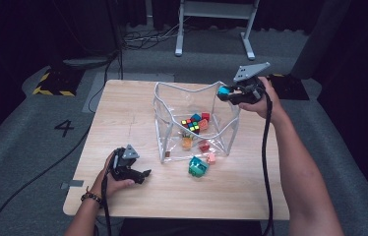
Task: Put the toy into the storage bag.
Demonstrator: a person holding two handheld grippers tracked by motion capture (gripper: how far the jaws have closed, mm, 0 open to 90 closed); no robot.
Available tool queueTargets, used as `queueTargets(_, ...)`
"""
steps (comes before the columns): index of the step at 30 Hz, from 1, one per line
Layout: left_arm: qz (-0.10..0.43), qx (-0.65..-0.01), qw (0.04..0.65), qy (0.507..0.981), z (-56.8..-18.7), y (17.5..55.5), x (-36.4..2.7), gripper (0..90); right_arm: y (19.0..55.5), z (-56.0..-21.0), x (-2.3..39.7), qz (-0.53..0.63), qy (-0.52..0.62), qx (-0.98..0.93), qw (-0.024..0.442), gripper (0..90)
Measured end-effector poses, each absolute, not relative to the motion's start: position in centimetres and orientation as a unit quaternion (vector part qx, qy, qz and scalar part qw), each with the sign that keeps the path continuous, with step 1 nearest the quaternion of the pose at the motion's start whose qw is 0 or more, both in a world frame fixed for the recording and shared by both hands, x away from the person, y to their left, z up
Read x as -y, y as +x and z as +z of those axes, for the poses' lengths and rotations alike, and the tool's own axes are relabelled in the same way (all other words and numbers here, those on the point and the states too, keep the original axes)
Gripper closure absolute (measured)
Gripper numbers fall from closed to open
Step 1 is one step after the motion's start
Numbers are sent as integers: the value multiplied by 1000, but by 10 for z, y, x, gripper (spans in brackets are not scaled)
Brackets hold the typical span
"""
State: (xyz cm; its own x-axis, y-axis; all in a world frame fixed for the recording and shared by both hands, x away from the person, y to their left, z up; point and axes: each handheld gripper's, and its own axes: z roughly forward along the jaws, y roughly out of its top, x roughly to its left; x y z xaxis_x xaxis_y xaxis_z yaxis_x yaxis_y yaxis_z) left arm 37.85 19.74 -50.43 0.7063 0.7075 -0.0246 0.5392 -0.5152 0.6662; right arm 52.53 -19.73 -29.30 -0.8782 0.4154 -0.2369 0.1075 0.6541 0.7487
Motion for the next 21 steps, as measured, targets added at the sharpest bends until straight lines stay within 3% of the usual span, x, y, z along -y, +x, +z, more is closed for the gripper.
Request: queueTargets(21,126,-362,334,861,-504,378,-197,70,550,-318,166,289,129,-935,157,678)
